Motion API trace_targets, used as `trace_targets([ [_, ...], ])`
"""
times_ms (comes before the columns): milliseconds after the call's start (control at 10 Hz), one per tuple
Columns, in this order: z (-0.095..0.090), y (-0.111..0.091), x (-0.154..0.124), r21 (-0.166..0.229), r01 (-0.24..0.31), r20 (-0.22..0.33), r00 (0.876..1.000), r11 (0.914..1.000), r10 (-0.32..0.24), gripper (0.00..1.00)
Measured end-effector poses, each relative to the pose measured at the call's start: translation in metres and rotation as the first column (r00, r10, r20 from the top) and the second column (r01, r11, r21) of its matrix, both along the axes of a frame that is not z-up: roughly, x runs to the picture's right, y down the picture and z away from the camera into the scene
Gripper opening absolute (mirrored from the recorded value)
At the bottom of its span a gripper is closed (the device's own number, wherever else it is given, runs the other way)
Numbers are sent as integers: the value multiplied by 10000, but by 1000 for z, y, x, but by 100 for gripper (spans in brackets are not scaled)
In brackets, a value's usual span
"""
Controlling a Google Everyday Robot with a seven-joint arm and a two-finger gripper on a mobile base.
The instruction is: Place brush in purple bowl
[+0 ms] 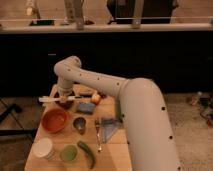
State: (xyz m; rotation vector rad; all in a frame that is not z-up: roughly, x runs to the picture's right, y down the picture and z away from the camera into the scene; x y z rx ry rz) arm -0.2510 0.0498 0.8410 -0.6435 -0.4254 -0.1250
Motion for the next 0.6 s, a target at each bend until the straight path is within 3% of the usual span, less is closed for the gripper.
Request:
trace_targets([
  [200, 27, -9, -5, -137, -21, -113, 9999, 9999, 20, 19],
  [600, 50, -12, -1, -299, -156, -349, 9993, 9994, 146, 19],
])
